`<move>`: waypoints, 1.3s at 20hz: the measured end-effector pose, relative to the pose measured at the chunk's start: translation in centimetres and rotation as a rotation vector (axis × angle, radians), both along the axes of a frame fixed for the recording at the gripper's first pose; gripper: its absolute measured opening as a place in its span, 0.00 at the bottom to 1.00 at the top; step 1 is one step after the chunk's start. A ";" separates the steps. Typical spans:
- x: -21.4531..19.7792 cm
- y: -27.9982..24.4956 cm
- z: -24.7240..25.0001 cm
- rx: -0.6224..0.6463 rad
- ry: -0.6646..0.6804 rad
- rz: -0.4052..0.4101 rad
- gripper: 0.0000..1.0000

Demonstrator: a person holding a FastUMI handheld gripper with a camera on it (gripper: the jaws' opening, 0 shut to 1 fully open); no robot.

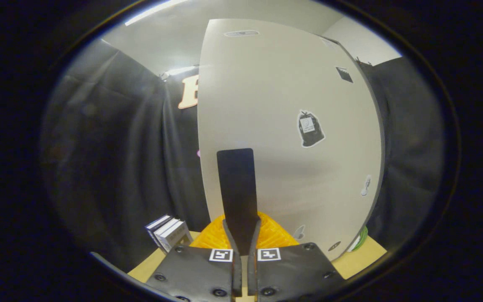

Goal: Open the shoe cabinet door, grab the shoes and put them into the shoe cabinet, then close the shoe cabinet door.

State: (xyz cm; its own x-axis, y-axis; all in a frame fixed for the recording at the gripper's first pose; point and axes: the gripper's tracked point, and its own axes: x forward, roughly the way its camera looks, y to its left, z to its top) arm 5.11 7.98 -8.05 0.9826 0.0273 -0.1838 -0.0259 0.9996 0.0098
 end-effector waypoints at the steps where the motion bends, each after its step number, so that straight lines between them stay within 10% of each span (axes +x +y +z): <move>1: -1.0 -0.4 0.2 -0.003 0.003 0.021 0.07; 13: -6.5 -6.6 2.3 0.015 0.035 0.261 0.07; 26: -11.7 -14.9 3.8 -0.008 0.031 0.096 0.06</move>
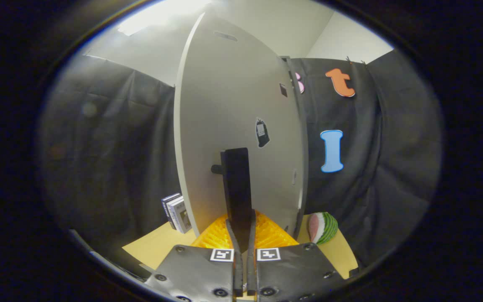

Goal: Open the shoe cabinet door, grab the shoes and put them into the shoe cabinet, then close the shoe cabinet door.

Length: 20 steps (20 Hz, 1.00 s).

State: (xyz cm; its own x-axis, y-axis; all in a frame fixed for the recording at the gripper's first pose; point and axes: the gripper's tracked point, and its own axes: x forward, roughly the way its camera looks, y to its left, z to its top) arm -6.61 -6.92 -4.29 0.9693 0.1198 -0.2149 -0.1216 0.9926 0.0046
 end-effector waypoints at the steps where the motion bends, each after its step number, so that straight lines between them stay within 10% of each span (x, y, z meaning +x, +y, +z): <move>1: -0.2 -0.5 0.1 -0.005 0.003 -0.011 0.06; 20: -1.0 -8.0 1.0 0.046 0.009 -0.095 0.04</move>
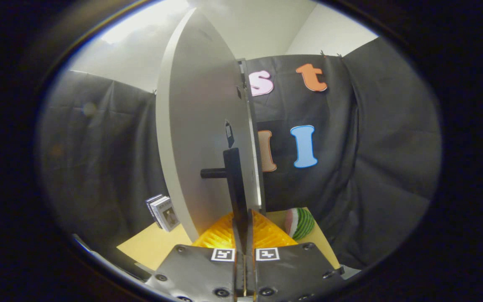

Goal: Open the shoe cabinet door, grab the shoes and put them into the shoe cabinet, then close the shoe cabinet door.

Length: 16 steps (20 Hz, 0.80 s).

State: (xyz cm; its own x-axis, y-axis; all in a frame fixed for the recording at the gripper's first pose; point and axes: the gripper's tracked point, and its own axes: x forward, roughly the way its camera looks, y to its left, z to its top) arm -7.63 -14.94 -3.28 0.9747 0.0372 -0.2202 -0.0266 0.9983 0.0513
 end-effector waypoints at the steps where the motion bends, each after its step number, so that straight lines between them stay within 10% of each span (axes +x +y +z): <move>1: 0.1 -0.5 0.0 0.004 0.000 -0.009 0.04; 16: -1.1 -2.5 -0.8 -0.003 -0.015 -0.104 0.03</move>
State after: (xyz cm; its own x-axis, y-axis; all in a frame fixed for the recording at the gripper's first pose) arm -8.69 -17.39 -4.04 0.9766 -0.0651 -0.2051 0.0767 0.9958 0.0492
